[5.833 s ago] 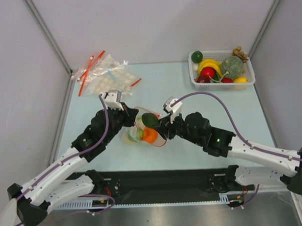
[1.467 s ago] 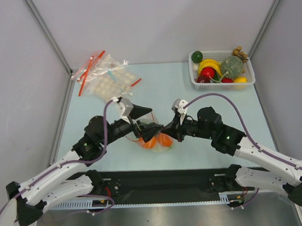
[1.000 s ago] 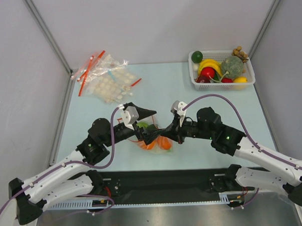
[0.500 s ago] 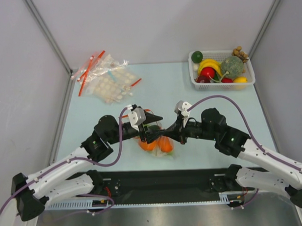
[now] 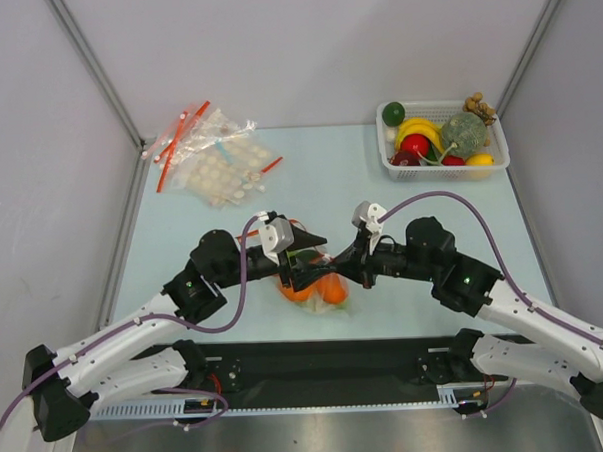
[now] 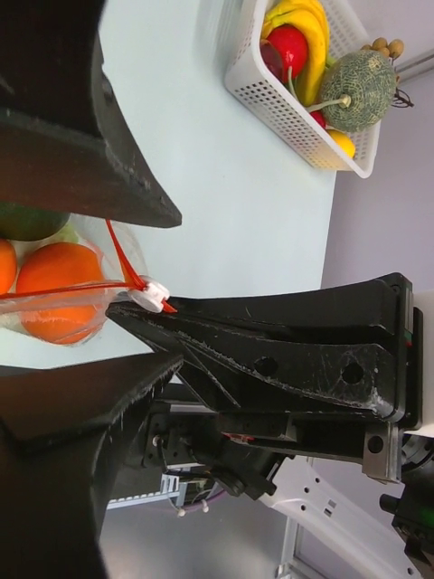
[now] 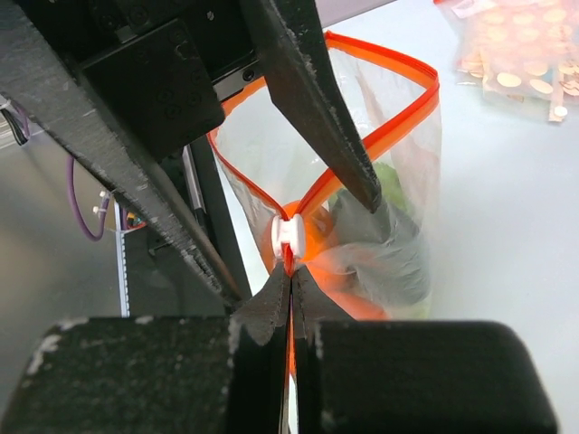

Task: Place the food in the zip-top bag and seal the zipper
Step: Zip the zipper food storage bag at the center of the board.

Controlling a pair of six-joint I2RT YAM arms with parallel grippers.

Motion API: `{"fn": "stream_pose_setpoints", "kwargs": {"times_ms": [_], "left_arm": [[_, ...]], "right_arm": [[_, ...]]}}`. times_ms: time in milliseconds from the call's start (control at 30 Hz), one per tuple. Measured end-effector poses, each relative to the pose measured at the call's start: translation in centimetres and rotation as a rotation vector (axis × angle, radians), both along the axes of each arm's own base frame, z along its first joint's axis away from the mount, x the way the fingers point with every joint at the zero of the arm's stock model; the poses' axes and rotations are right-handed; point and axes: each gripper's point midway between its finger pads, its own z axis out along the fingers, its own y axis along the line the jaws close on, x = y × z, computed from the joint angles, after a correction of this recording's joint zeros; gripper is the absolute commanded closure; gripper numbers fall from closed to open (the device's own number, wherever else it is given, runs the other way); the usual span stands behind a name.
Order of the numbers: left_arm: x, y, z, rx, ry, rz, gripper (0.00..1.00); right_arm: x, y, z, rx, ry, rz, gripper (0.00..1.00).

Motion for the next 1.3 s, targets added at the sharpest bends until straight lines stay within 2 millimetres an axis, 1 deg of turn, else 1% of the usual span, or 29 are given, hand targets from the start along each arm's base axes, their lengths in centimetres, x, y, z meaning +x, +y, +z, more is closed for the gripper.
{"fn": "stream_pose_setpoints", "kwargs": {"times_ms": [33,67,133,167,367,433,467,500,533,567,600,667,833,900,967,1033,1067,1133,1200,1233,1267,1300], "left_arm": [[0.0,0.0,0.0,0.0,0.0,0.0,0.41],[0.0,0.0,0.0,0.0,0.0,-0.001,0.49],[0.0,-0.1,0.1,0.002,0.002,-0.003,0.58],[0.0,-0.2,0.1,0.003,0.002,-0.008,0.67],[0.1,-0.8,0.6,0.017,0.01,-0.029,0.82],[0.1,-0.9,0.5,0.021,0.013,-0.029,0.85],[0.1,-0.9,0.5,0.022,0.014,-0.029,0.85],[0.1,-0.9,0.5,0.022,0.013,-0.03,0.83],[0.1,-0.9,0.5,0.022,0.014,-0.031,0.77],[0.1,-0.9,0.5,0.021,0.013,-0.031,0.6],[0.1,-0.9,0.5,0.022,0.008,-0.03,0.56],[0.1,-0.9,0.5,0.023,0.014,-0.029,0.5],[0.0,-0.8,0.6,0.019,0.014,-0.028,0.47],[0.0,-0.7,0.8,0.014,0.009,-0.028,0.47],[-0.1,-0.6,1.1,0.007,0.004,-0.029,0.51],[-0.1,-0.6,1.1,0.005,0.004,-0.029,0.57],[-0.1,-0.6,1.1,0.007,0.005,-0.029,0.66],[-0.1,-0.7,1.0,0.01,0.01,-0.031,0.76],[-0.2,-0.8,0.8,0.016,0.011,-0.037,0.76],[-0.2,-0.8,0.7,0.019,0.013,-0.038,0.68],[-0.1,-0.8,0.6,0.021,0.014,-0.038,0.63],[-0.1,-0.8,0.6,0.022,0.014,-0.038,0.6]], "right_arm": [[0.0,0.0,0.0,0.001,0.001,0.001,1.0],[0.0,0.0,0.0,0.001,0.001,0.002,1.0],[0.0,0.0,0.0,0.003,0.002,0.004,1.0],[0.0,-0.1,0.0,0.003,0.001,0.003,1.0],[0.2,-0.4,0.1,0.016,-0.005,-0.004,1.0],[0.2,-0.5,0.1,0.018,-0.002,-0.004,1.0],[0.2,-0.6,0.1,0.02,-0.001,-0.005,1.0],[0.3,-0.6,0.1,0.023,-0.001,-0.007,1.0],[0.3,-0.7,0.1,0.027,-0.001,-0.008,1.0],[0.3,-0.7,0.1,0.029,-0.001,-0.008,1.0],[0.4,-0.7,0.1,0.034,0.001,-0.009,1.0],[0.4,-0.8,0.3,0.043,0.004,-0.008,1.0],[0.3,-1.0,1.1,0.071,-0.005,0.003,1.0],[0.3,-1.0,1.3,0.08,-0.008,0.009,1.0],[0.2,-1.0,1.4,0.088,-0.008,0.018,1.0],[0.0,-0.9,1.4,0.091,-0.004,0.029,1.0],[-0.1,-0.9,1.3,0.092,-0.002,0.034,1.0],[-0.2,-0.9,1.2,0.092,0.0,0.04,1.0],[-0.1,-0.9,1.2,0.091,0.002,0.041,1.0],[-0.2,-0.9,1.2,0.091,0.002,0.042,1.0],[-0.2,-0.9,1.2,0.091,0.002,0.042,1.0],[-0.2,-1.0,1.1,0.091,0.004,0.043,1.0]]}}
